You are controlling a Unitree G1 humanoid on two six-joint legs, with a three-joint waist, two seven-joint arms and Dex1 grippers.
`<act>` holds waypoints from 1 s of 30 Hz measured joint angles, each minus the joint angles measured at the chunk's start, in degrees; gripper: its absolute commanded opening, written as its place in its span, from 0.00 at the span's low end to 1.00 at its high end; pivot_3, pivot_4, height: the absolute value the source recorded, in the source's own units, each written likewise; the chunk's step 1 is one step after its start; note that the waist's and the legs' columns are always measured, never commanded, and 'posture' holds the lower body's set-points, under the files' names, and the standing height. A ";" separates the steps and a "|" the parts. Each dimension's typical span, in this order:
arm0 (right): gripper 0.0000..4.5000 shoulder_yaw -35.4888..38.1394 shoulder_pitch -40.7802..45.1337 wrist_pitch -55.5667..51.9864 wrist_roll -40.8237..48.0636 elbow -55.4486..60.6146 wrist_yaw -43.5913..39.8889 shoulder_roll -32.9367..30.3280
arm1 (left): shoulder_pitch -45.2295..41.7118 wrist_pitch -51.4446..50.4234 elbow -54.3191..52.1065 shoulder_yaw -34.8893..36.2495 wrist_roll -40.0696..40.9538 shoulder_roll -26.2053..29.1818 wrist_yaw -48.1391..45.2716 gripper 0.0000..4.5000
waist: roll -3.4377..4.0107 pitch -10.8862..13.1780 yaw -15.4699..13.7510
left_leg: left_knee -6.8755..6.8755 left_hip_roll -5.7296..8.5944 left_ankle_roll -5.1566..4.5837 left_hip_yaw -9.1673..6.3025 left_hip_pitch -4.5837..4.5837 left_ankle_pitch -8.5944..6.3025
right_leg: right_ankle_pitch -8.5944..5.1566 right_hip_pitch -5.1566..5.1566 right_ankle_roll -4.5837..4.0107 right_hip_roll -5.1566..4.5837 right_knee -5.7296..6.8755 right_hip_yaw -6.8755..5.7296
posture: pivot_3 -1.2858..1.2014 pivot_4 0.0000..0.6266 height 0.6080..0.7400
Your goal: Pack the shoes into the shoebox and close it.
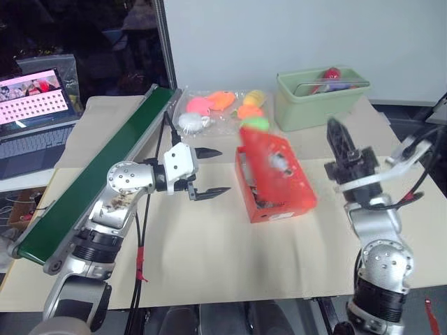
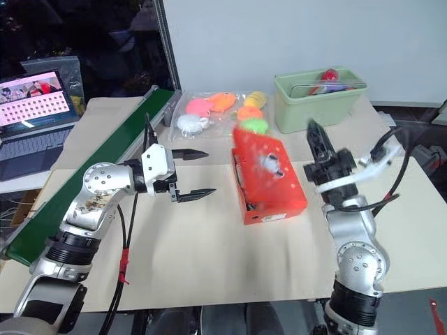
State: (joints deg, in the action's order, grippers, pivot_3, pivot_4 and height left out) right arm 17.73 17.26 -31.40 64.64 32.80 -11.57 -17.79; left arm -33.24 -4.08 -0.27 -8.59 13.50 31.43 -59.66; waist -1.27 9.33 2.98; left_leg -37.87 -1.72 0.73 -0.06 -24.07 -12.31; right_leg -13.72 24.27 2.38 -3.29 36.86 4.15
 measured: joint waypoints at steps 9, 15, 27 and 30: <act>0.01 -17.28 3.68 -12.56 -9.94 0.81 -7.26 -17.62 | 0.33 -1.15 -0.43 -0.02 0.00 -0.01 0.63 1.00 | -0.16 0.04 -0.63 | -0.07 0.00 0.00 -0.01 0.00 0.00 | 0.01 -0.05 -0.02 0.02 -0.11 -0.05 | 0.52 0.24 0.92; 0.01 -22.41 11.28 -11.18 -27.46 -16.62 1.10 -10.45 | 0.60 -1.27 -1.21 -0.03 0.01 -0.07 0.77 1.00 | -0.16 0.04 -0.61 | -0.07 0.01 0.00 -0.01 -0.08 0.00 | 0.02 0.04 -0.04 0.02 -0.10 -0.05 | 0.52 0.24 0.92; 0.01 -32.63 11.78 -9.62 -45.86 -26.75 -4.62 -10.30 | 2.63 -3.67 -4.90 0.69 0.03 0.58 3.07 1.00 | -0.22 0.00 -0.70 | -0.07 -0.03 0.00 -0.01 0.26 0.00 | 0.02 -0.26 -0.04 0.05 -0.06 -0.08 | 0.52 0.24 0.92; 0.01 -32.57 11.78 -9.69 -47.92 -27.18 -4.99 -9.46 | 3.13 -4.27 -5.29 0.82 0.03 0.68 3.99 1.00 | -0.24 -0.02 -0.67 | -0.07 -0.03 0.00 -0.01 0.26 0.00 | 0.02 -0.26 -0.04 0.04 -0.06 -0.07 | 0.52 0.24 0.92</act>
State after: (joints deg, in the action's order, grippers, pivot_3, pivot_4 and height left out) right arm -14.84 29.04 -41.09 16.72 5.62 -16.56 -27.25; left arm -30.12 -8.35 -5.57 -7.77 13.53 32.11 -55.68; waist -1.51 9.32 2.31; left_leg -37.94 -1.75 0.72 -0.08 -23.81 -12.31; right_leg -13.70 24.01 2.34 -3.25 36.81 4.07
